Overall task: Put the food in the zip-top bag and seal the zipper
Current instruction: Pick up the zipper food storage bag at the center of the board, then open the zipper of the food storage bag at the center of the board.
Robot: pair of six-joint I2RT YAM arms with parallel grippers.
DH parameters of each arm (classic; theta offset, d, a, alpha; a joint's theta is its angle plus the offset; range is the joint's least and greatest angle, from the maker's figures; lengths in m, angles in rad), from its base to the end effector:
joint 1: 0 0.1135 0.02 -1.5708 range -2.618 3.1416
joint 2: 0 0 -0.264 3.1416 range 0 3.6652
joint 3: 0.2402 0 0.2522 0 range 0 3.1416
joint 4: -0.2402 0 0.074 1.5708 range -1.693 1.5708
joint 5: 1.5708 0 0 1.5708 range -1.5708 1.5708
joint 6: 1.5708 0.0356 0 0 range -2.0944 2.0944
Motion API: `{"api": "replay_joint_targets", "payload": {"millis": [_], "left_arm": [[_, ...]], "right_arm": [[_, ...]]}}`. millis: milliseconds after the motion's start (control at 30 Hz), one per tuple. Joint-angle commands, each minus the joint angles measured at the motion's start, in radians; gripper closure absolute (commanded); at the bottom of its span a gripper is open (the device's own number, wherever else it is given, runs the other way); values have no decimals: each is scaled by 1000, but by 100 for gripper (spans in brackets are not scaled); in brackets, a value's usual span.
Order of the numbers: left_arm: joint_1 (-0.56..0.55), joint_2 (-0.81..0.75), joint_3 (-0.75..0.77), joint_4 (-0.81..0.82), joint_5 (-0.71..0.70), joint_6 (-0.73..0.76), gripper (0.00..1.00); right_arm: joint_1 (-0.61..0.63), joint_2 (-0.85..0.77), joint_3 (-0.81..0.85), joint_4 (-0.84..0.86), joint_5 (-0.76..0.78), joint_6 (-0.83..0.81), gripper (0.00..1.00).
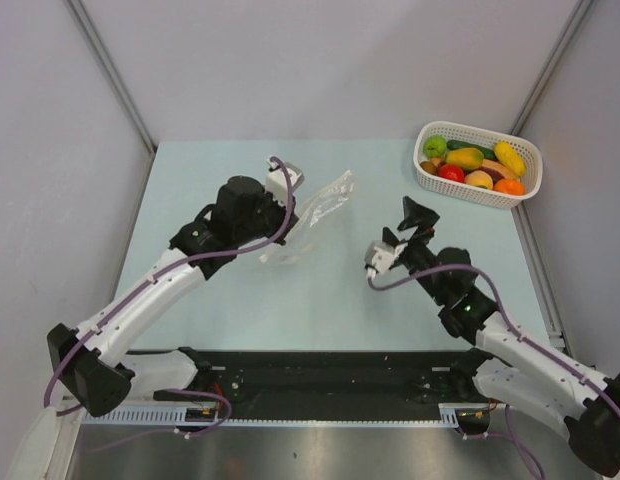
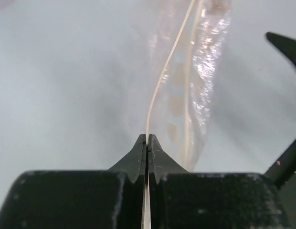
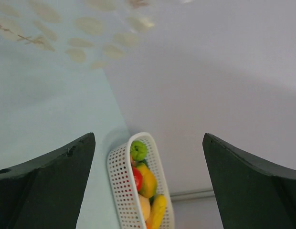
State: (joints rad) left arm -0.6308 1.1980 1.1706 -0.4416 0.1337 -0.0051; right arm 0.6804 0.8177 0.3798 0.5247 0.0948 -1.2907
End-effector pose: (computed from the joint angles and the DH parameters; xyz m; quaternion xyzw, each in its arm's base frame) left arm 0.2135 -0.1618 0.3632 0.2949 0.7981 -0.2173 0.4783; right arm 0.1543 0.1205 0.2661 -0.5434 0.4020 -0.2517 0.6927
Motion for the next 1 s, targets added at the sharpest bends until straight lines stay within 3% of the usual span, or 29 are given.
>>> {"api": "replay_joint_targets", "payload": {"millis": [0,133,233,367,500,667,967], "left_arm": [[-90,41,40,-18,-229,37,100],[-102,156,58,-37,-113,-108,100],[-104,244,51,16,-49,-259,100],[-104,363,87,101,-7,-398,100],[-104,442,107,173,37,-498,100],[-107,526,161,195,47,-573,100],[-129,565,178,215,47,-596,100]], "right_arm": [[-41,32,342,-659,-5,577,0],[-125,190,586,-972,-180,937,1],[-200,244,671,-1069,-370,1176,5],[-379,314,674,-1108,-561,1416,10],[-455,357,631,-1069,-653,1588,18],[-449,391,565,-922,-652,1772,17],[-406,521,551,-758,-469,1903,30]]}}
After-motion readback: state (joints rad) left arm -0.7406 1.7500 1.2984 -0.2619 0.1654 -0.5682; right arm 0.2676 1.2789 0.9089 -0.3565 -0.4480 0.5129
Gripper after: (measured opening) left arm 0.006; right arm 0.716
